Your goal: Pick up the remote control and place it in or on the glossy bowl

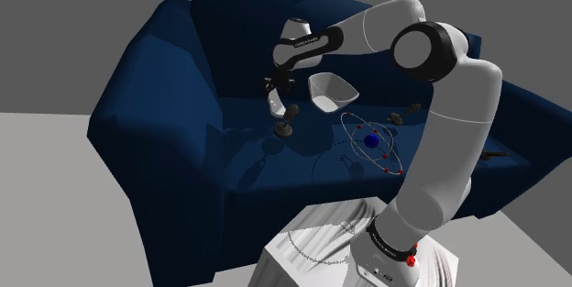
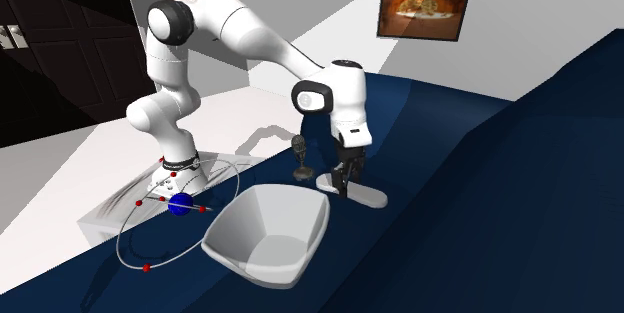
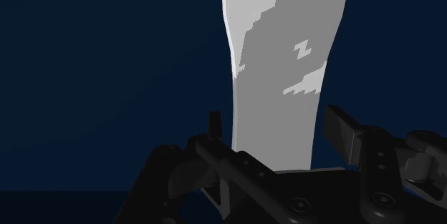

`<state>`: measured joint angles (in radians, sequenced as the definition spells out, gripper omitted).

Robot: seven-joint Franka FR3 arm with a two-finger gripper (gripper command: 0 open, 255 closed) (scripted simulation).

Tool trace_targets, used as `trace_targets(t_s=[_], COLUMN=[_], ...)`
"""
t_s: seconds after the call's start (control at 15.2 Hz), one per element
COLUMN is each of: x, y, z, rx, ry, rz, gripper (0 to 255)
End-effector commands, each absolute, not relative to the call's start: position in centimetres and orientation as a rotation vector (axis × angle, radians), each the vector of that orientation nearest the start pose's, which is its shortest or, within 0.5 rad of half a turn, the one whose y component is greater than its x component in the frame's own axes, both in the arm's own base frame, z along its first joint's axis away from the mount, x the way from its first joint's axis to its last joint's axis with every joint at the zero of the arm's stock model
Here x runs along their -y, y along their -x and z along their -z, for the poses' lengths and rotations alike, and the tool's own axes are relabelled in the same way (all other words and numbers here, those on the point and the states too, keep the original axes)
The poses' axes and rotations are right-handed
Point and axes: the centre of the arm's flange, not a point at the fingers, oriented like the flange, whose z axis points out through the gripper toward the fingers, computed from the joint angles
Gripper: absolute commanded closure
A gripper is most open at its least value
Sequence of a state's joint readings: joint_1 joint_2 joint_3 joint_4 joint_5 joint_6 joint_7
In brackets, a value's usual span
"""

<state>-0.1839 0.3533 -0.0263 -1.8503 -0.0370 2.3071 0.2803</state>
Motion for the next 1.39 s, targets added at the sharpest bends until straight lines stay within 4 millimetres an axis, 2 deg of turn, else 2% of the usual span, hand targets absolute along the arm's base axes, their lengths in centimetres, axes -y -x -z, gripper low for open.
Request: trace_targets(t_s=[0.0, 1.32], x=[13.4, 13.4], y=[-63.0, -63.0], z=[-35.4, -45.9], rx=[-0.731, -0.731], ry=[3.086, 3.086], rz=[0.167, 0.167], gripper=[255, 255])
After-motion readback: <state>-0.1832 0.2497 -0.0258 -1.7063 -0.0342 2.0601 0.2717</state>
